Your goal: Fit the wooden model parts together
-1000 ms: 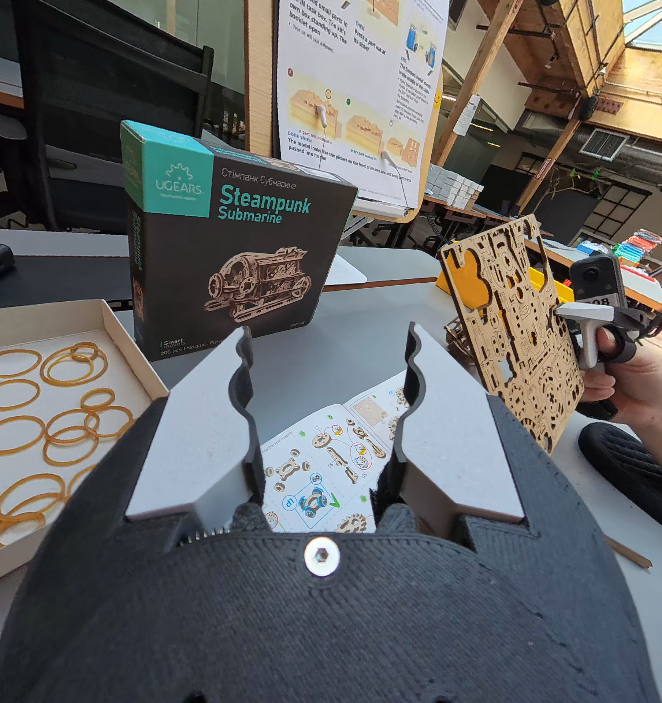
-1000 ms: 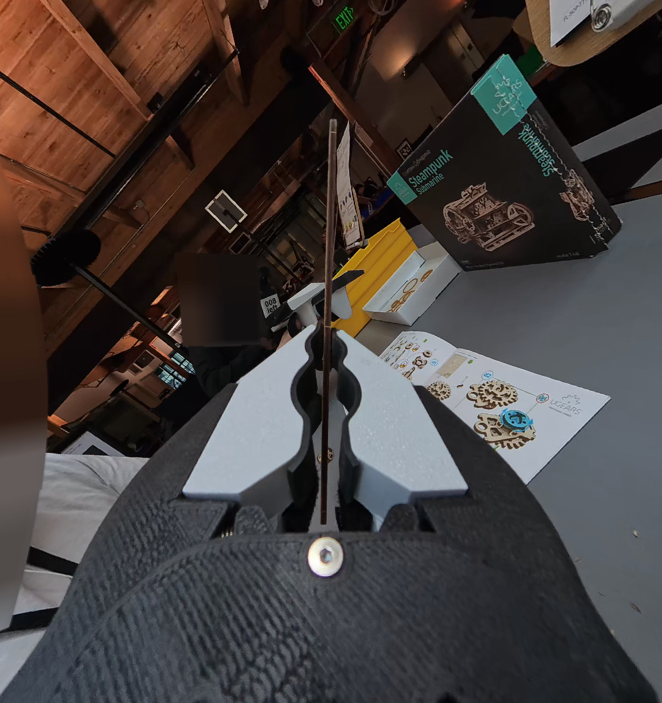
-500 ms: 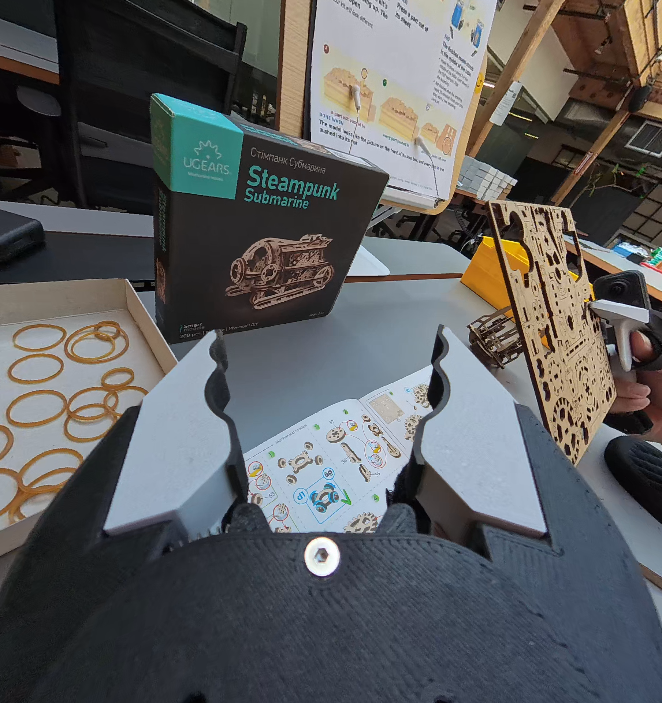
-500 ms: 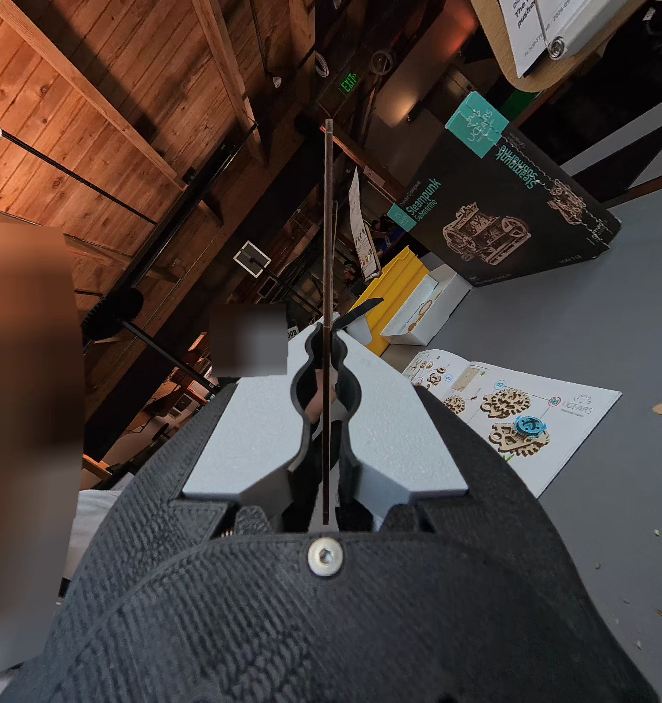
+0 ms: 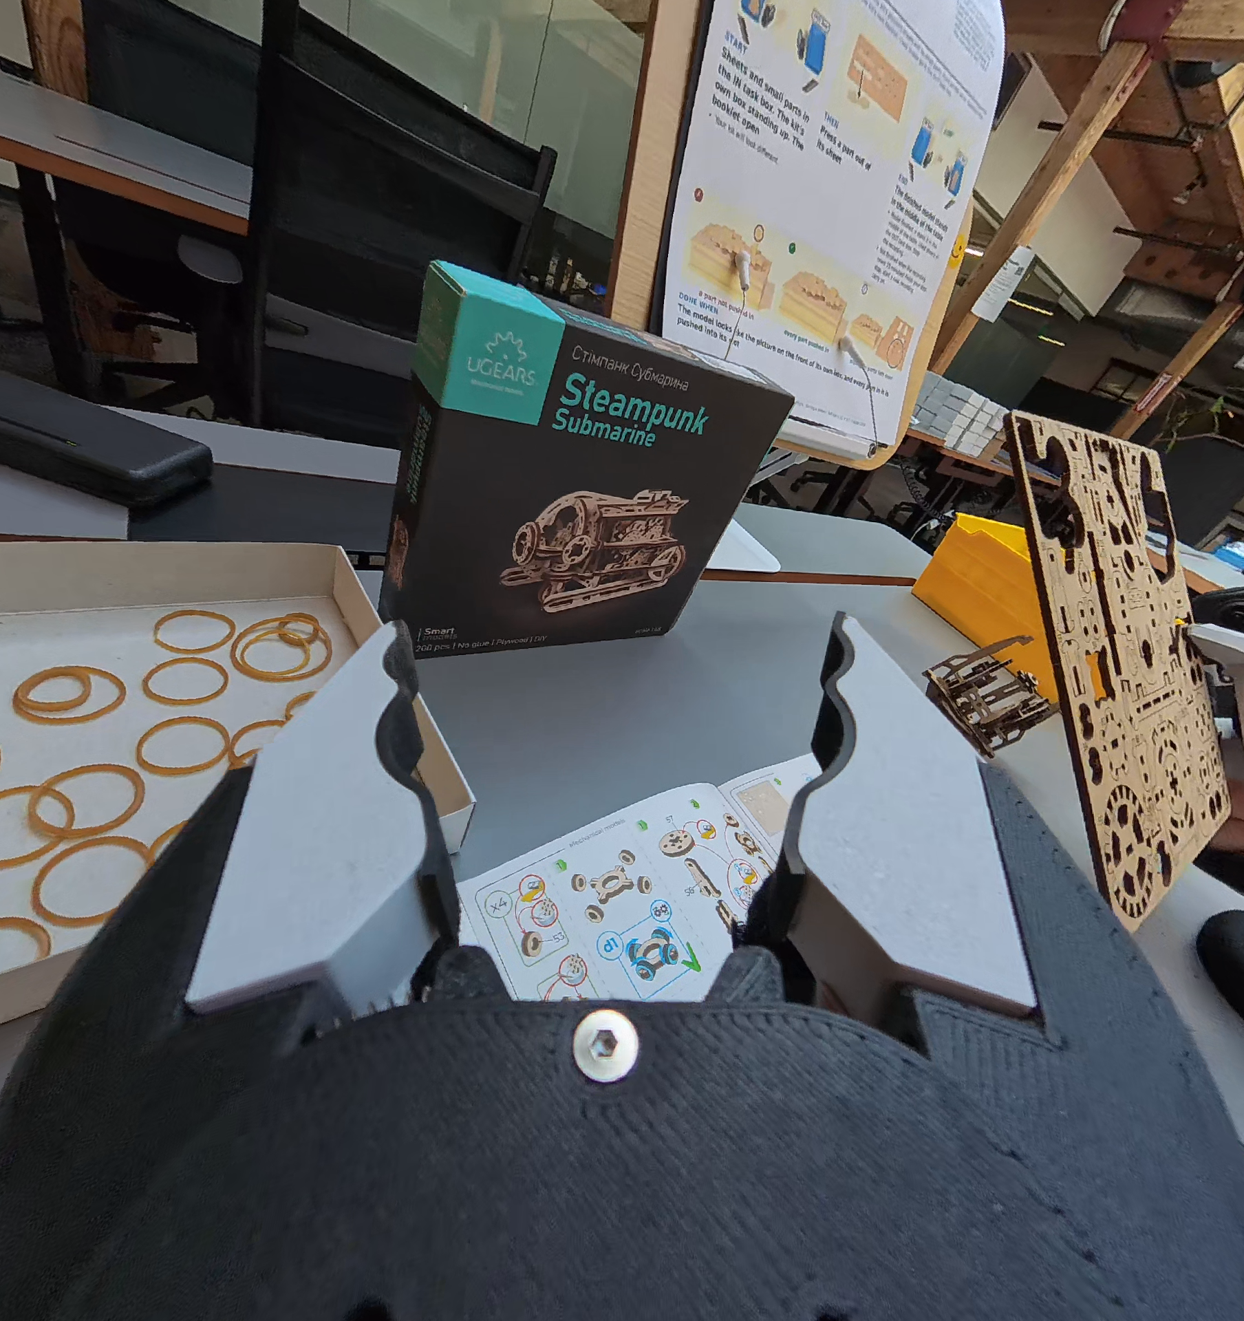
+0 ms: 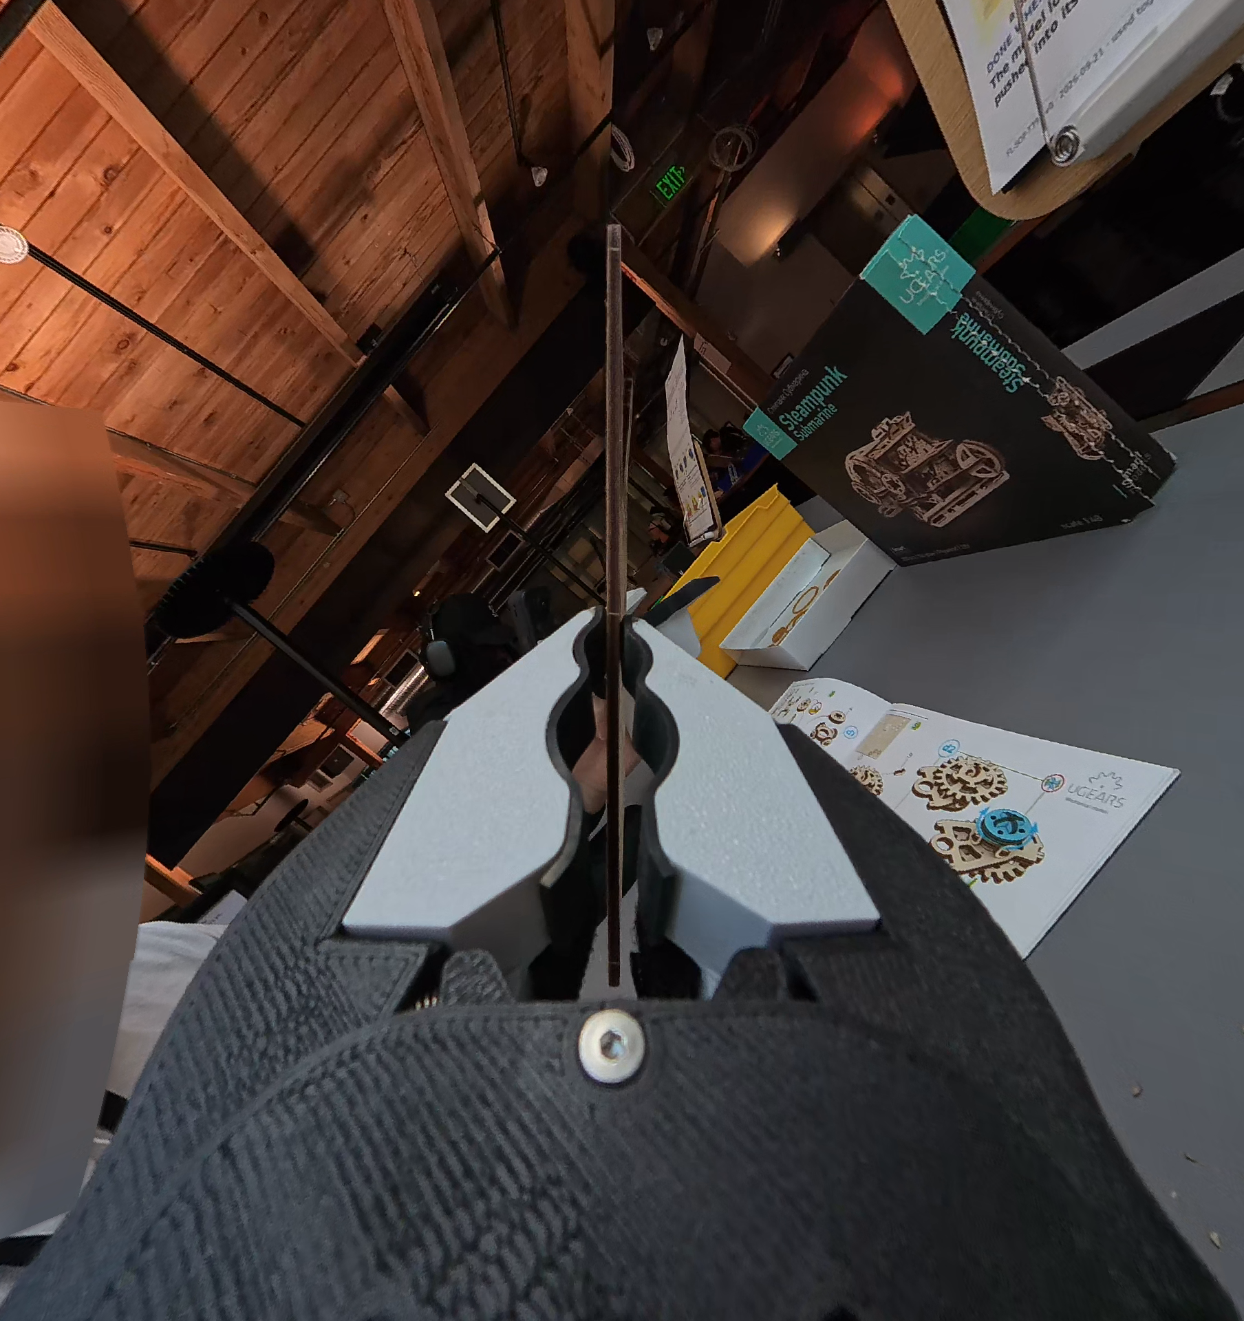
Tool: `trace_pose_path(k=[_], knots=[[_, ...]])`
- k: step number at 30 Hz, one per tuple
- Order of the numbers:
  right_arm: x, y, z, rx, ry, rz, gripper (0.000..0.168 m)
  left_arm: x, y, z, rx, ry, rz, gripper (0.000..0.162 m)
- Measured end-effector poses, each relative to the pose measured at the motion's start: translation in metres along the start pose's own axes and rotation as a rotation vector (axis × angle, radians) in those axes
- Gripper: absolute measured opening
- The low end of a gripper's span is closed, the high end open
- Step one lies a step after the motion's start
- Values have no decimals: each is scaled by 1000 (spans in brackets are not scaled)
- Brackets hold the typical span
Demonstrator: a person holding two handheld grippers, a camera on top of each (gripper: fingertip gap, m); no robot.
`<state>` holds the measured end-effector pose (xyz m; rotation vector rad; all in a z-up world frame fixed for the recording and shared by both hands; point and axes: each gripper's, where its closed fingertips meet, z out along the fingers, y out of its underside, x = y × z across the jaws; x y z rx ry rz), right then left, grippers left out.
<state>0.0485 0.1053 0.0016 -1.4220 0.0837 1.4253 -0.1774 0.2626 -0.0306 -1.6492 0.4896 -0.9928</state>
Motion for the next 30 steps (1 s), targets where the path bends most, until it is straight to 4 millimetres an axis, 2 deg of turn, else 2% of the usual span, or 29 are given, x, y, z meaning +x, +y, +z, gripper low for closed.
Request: trace_pose_path(k=[7,26,30], knots=[[-4,-2,0,13,-16,-15,0,-3,-5,-4,20,-14,31,113],[-5,-2,0,16,-29,-5,0,9,6,2,-19,47,63,116],[-4,0,1,13,-28,2,1,18,10,5,-42,91,59,115]])
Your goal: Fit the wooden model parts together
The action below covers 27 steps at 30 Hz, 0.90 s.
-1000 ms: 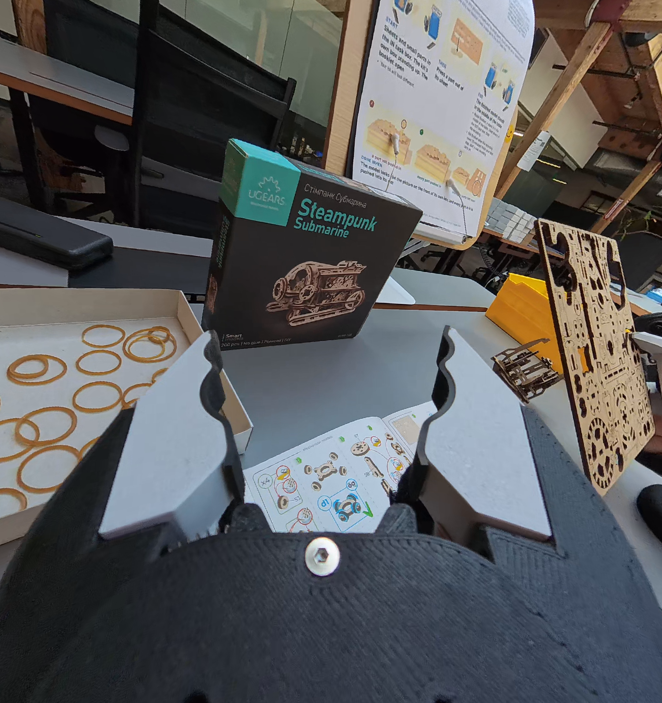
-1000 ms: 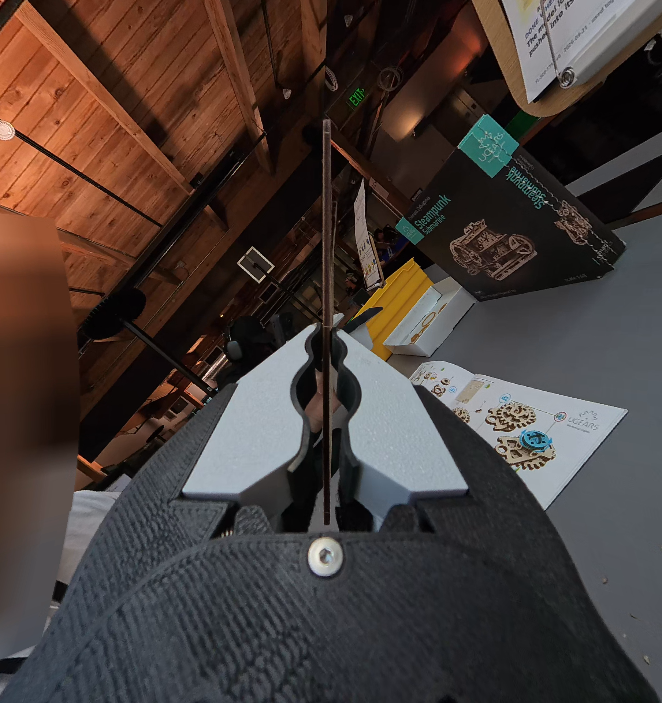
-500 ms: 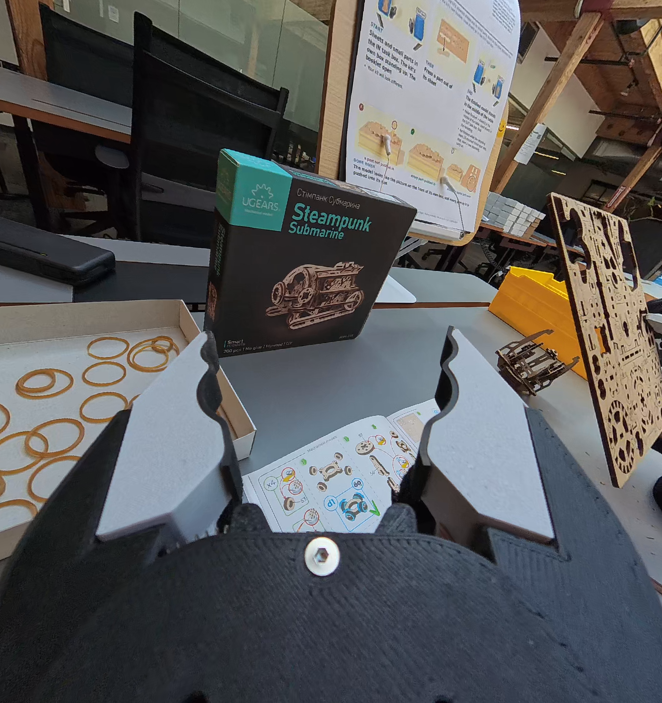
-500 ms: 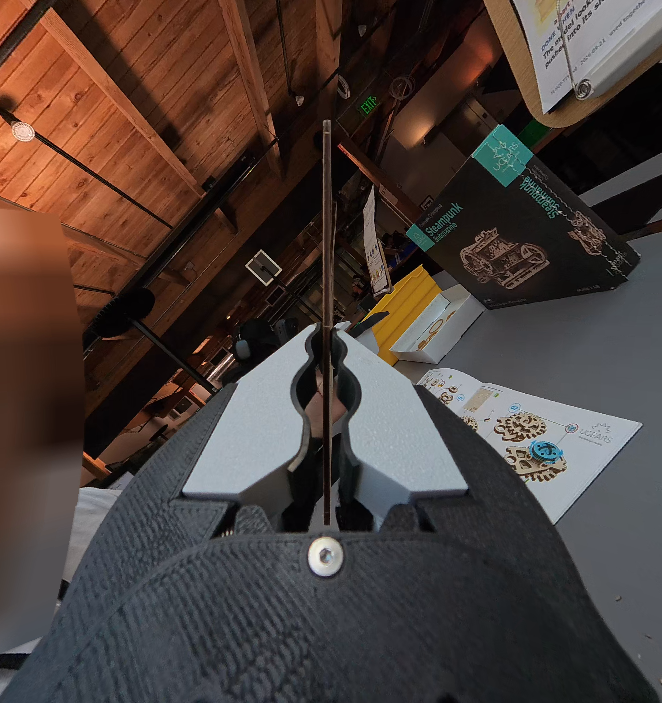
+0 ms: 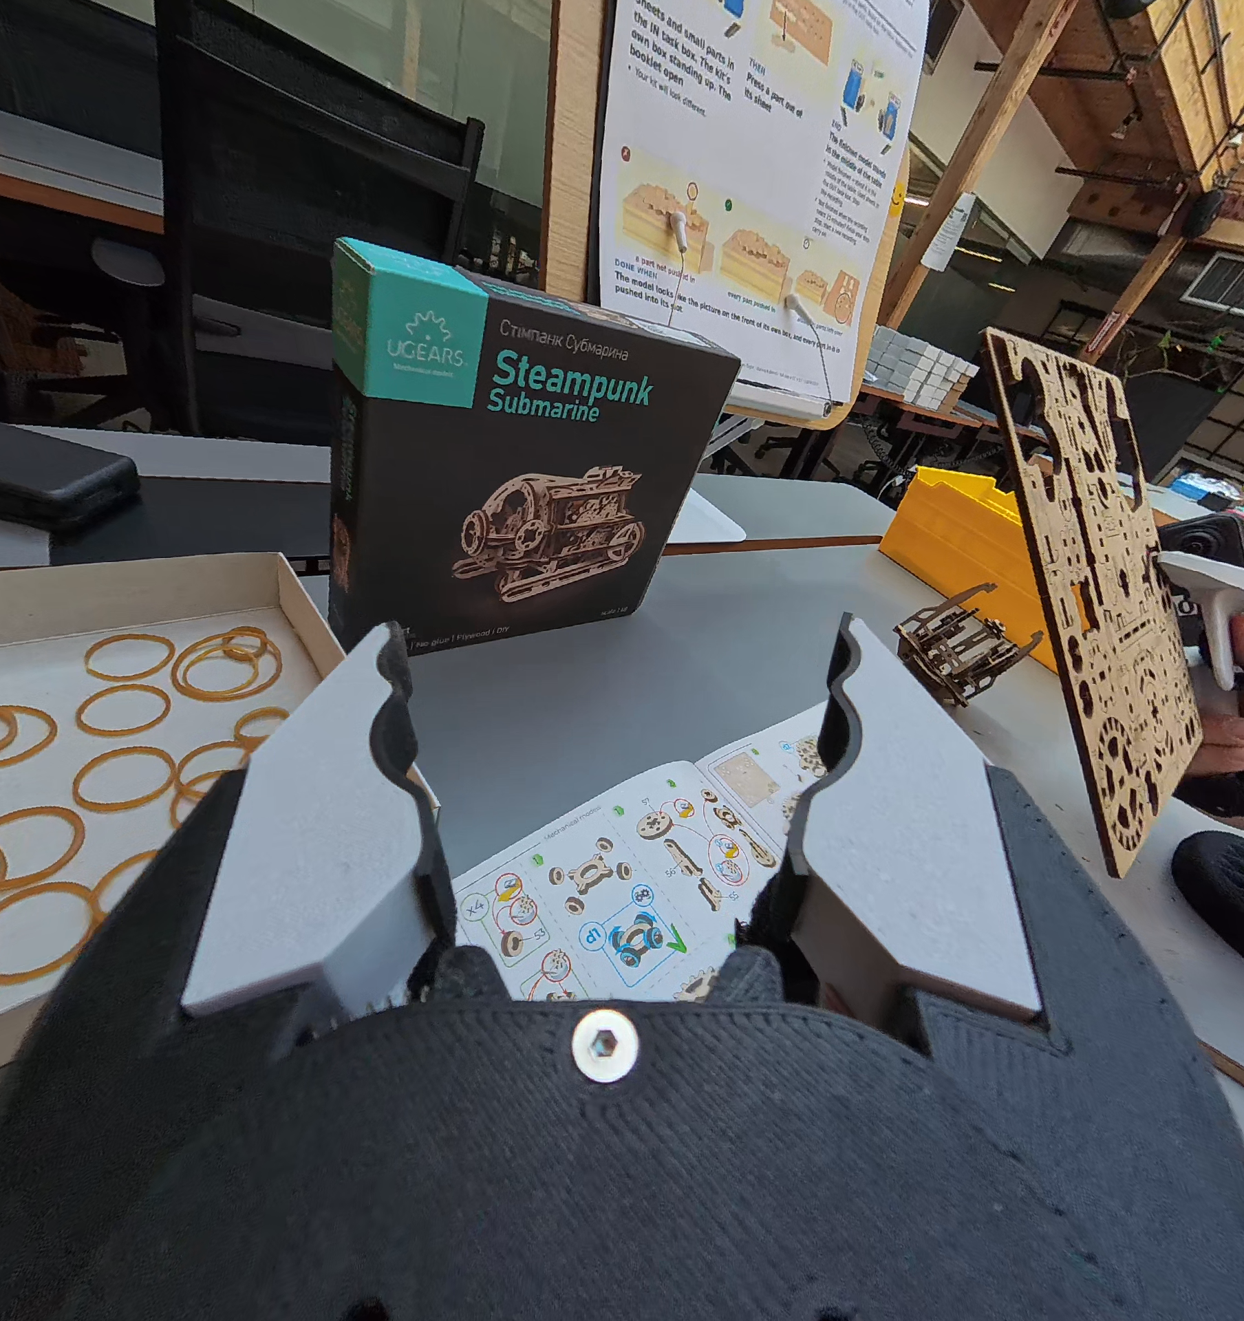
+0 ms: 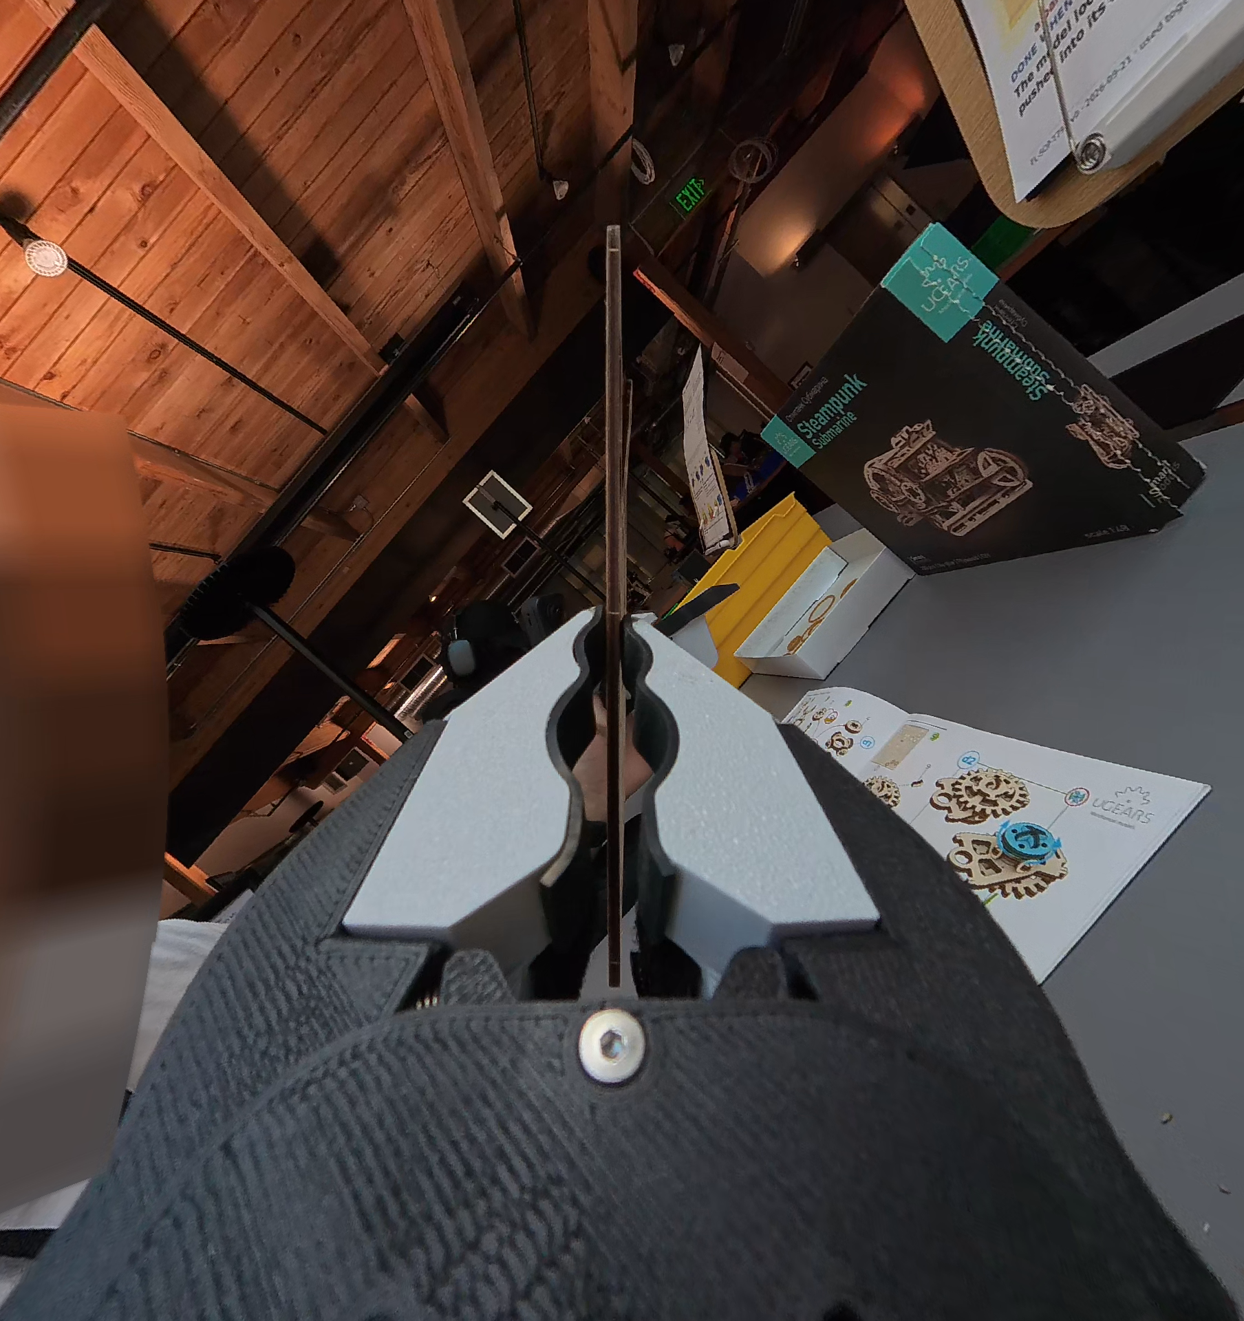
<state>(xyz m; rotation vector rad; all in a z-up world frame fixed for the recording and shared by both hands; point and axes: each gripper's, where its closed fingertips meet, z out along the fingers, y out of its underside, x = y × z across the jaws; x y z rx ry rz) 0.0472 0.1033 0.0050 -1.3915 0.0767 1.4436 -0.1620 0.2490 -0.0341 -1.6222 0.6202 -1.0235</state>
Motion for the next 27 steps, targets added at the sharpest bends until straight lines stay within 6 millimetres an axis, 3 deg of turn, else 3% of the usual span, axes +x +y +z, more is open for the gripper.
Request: trace_pose_path(k=[4,7,9,19,23,25,27], knots=[[1,3,2,-9,1,7,1,37,8,5,-41,210,-46,114],[1,4,2,-12,0,10,1,63,11,5,-68,356,-101,103],[2,4,2,-12,1,12,1,80,10,0,-65,458,-111,115],[2,5,2,-15,-3,23,1,98,23,0,-169,565,-207,123],[1,6,3,-20,-9,22,1,100,34,-2,-207,588,-139,79],[0,6,3,-21,-15,19,0,110,37,-7,-222,657,-138,82],[-1,6,3,-21,-21,16,0,122,37,-14,-225,743,-136,69]])
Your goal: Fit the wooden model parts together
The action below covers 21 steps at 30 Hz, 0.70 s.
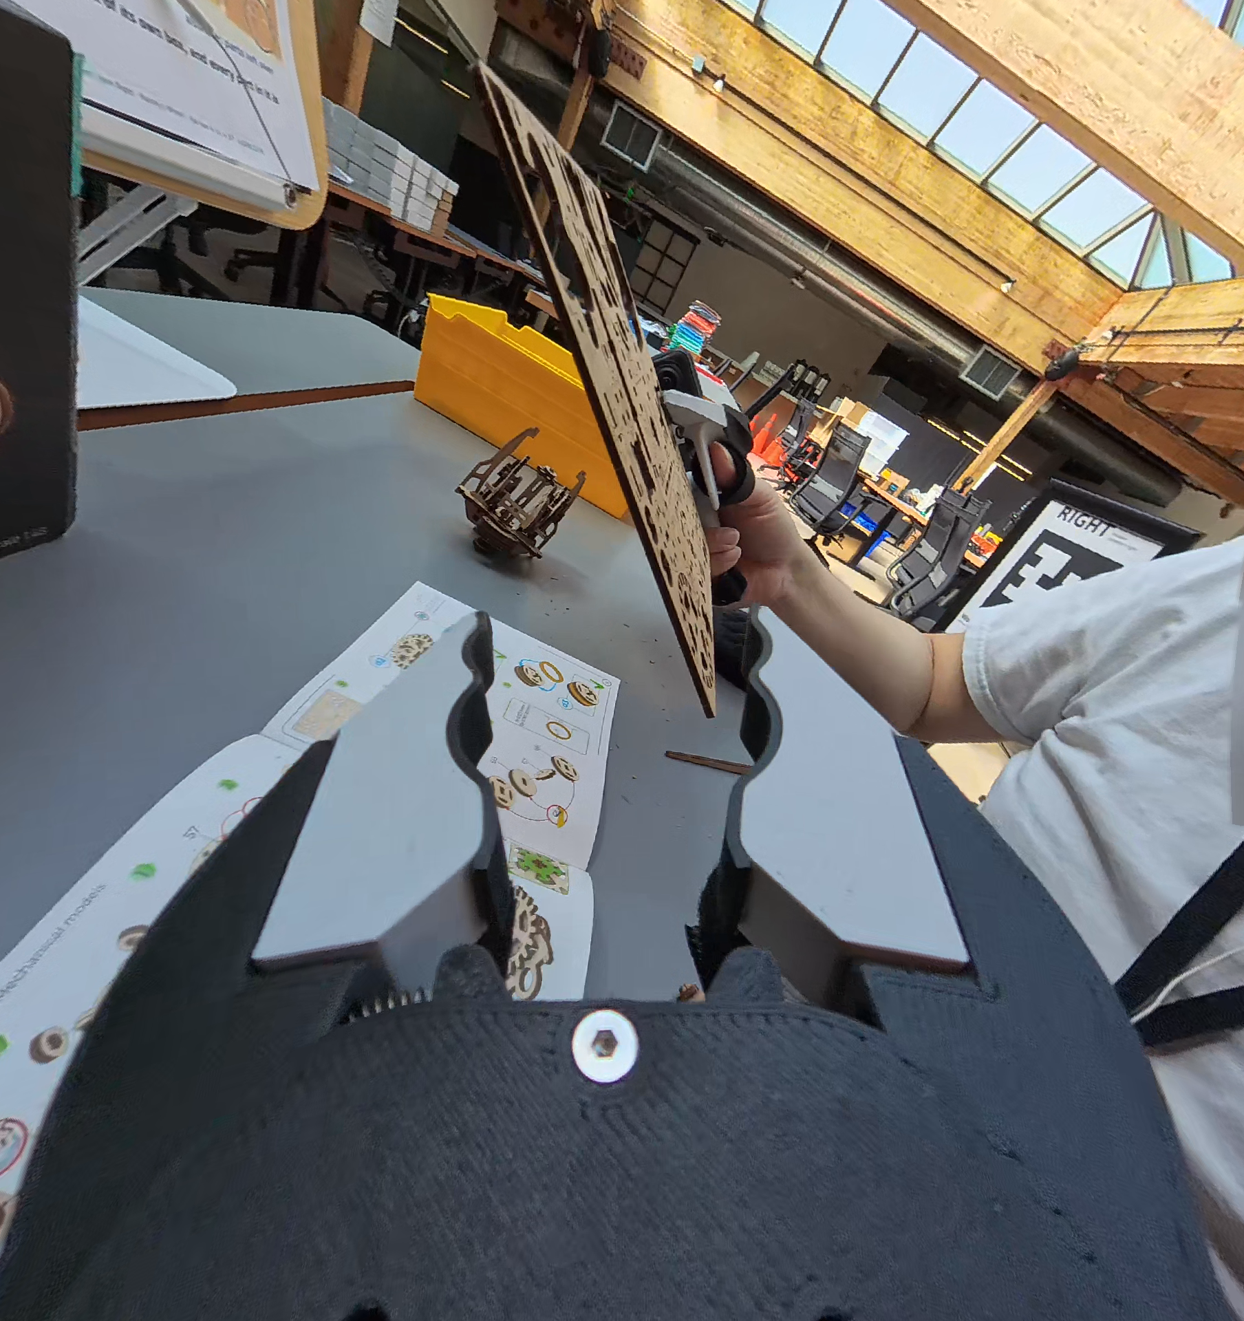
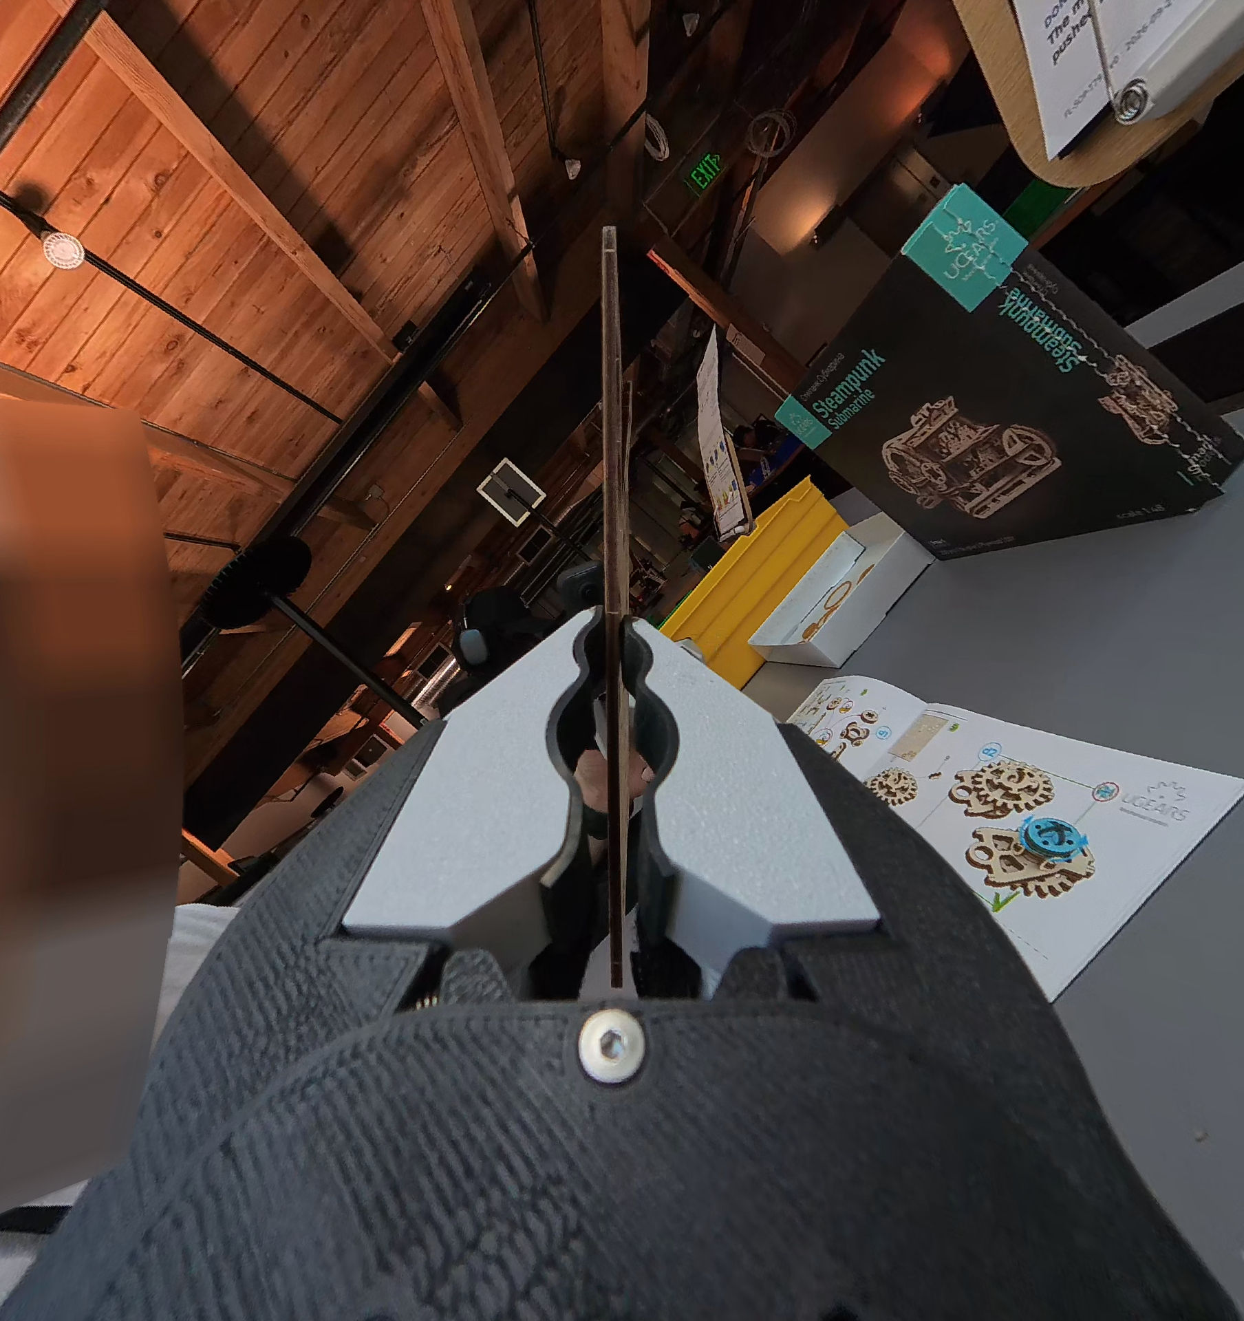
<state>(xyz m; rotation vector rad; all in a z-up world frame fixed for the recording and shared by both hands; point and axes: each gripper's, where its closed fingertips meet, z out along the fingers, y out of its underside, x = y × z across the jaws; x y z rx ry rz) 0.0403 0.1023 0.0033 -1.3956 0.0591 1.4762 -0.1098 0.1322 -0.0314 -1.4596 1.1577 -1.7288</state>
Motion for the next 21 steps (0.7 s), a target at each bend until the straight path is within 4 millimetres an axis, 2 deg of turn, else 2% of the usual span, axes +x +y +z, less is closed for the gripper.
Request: trace_pose_path(k=[4,6,8,12,15,21], knots=[[-3,-1,0,10,-12,-13,0,18,-6,-3,31,116,-15,58],[-3,-1,0,11,-17,-12,0,20,-11,-8,55,138,-27,64],[-4,0,1,6,-25,-8,0,16,-15,-13,76,130,-50,56],[-5,1,2,-5,-33,-1,0,21,-28,-24,153,180,-60,0],[-4,-1,0,0,-31,-4,0,12,-31,-26,170,110,-58,0],[-2,0,0,-6,-26,10,0,-15,-21,-21,114,-79,-37,0]])
